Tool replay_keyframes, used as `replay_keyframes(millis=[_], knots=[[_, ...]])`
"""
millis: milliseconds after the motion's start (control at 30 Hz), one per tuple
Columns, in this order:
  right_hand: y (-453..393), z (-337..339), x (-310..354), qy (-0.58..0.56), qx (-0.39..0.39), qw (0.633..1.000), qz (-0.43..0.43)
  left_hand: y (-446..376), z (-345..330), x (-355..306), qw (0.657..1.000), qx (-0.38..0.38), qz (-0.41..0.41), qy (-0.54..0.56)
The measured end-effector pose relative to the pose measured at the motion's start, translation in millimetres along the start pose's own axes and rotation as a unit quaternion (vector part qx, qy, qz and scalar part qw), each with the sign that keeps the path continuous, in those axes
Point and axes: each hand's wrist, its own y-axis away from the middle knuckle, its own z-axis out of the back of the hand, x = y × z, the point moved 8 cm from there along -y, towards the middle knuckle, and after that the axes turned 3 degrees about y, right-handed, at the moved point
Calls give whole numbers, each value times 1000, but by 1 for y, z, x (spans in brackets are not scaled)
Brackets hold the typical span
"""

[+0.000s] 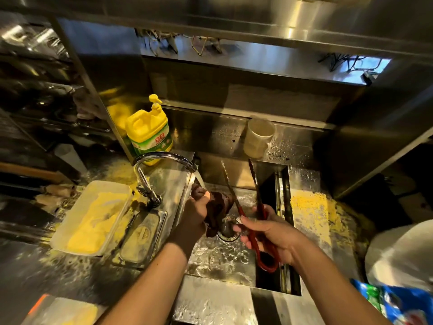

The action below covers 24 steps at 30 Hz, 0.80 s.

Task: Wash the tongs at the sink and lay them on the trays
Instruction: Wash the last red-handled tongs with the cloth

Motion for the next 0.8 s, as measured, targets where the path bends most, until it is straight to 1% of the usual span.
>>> replay_keyframes(millis=[67, 167, 200, 267, 333, 433, 567, 667, 700, 800], knots=[[-1, -4, 0, 17, 20, 1000, 11, 2, -2, -2, 1000, 2, 0, 13], [-4, -11, -2, -5, 65, 998, 26, 4, -5, 0, 998, 25, 28, 42], [-5, -12, -2, -3, 64, 997, 33, 6, -6, 1, 997, 35, 33, 54], [-5, -9, -1, 33, 35, 998, 38, 8, -8, 1, 996, 57, 36, 65], [-4, -7, -3, 75, 11, 997, 24, 11, -10, 2, 994, 73, 39, 67], [-4, -6, -13, 100, -7, 995, -2, 9, -12, 7, 996, 49, 48, 50], [-2, -23, -25, 58, 12, 998, -22, 1, -24, 6, 994, 22, 101, 24], [3, -26, -28, 22, 50, 998, -23, -17, -20, -14, 996, -30, 83, 19], [2, -25, -26, 21, 51, 998, -24, -19, -23, -17, 996, -39, 77, 18], [-6, -26, -17, 25, 15, 999, -14, -3, -41, -1, 994, -5, 111, 4]])
